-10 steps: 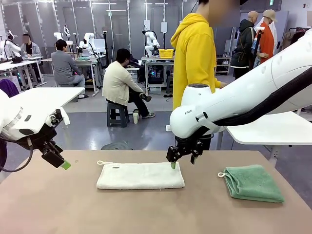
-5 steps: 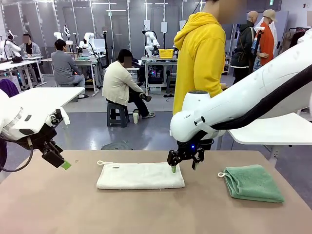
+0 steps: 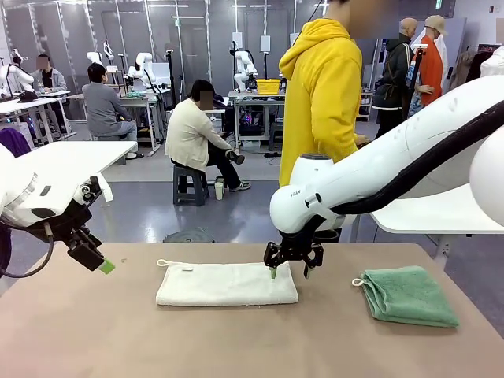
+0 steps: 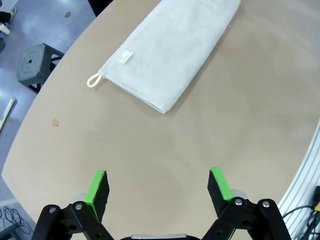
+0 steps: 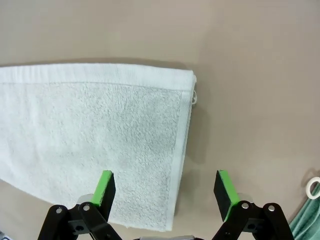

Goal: Fold the towels and place them in the basket.
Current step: When a person lays out a Towel with hook on the table, fold it in half twice.

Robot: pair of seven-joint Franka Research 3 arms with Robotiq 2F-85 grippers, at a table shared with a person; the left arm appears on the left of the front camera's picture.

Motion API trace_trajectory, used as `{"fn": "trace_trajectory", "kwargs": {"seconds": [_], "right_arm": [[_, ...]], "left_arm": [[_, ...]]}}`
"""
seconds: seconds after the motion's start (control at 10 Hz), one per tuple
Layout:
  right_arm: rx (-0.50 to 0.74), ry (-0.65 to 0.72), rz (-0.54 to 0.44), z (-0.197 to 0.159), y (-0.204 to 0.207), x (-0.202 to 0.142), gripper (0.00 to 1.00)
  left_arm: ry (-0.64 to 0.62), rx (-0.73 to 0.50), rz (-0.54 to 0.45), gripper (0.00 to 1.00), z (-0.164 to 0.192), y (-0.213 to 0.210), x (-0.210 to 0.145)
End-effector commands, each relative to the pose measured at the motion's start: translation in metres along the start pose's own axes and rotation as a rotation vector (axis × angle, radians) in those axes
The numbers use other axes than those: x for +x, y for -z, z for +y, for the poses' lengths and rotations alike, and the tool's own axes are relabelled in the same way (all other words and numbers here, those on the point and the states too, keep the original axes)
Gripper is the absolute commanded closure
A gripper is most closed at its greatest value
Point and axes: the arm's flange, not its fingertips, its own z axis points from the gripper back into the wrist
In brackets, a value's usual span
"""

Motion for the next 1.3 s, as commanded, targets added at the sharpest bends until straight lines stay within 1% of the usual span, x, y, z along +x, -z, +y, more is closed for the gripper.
{"fn": "trace_trajectory", "kwargs": {"seconds": [0.0,0.4,0.5,0.6,0.7,0.8,1.0,1.1,1.2], "right_arm": [[-0.011,0.064,-0.022,0.0074,0.0118,0.0054,0.0],[0.0,0.094,0.012,0.0103,0.0187,0.0051,0.0],[-0.003,0.091,0.016,0.0103,0.0192,0.004,0.2],[-0.007,0.089,0.017,0.0105,0.0181,0.0034,0.48],[-0.013,0.09,0.019,0.0116,0.0168,0.0033,0.8],[-0.013,0.094,0.023,0.0121,0.0178,0.004,1.0],[-0.012,0.102,0.028,0.0114,0.0188,0.0041,1.0],[-0.013,0.103,0.028,0.0117,0.018,0.0039,0.96],[-0.016,0.103,0.03,0.0128,0.0179,0.0044,1.0]], "left_arm": [[-0.01,0.016,0.011,0.0,-0.0018,-0.0011,0.0018],[-0.01,0.016,0.011,0.0,-0.0018,-0.0011,0.0018],[-0.01,0.016,0.011,0.0,-0.0018,-0.0011,0.0018],[-0.01,0.016,0.011,0.0,-0.0018,-0.0011,0.0018],[-0.01,0.016,0.011,0.0,-0.0018,-0.0011,0.0018],[-0.01,0.016,0.011,0.0,-0.0018,-0.0011,0.0018],[-0.01,0.016,0.011,0.0,-0.0018,-0.0011,0.0018],[-0.01,0.016,0.011,0.0,-0.0018,-0.0011,0.0018],[-0.01,0.016,0.011,0.0,-0.0018,-0.0011,0.0018]]}}
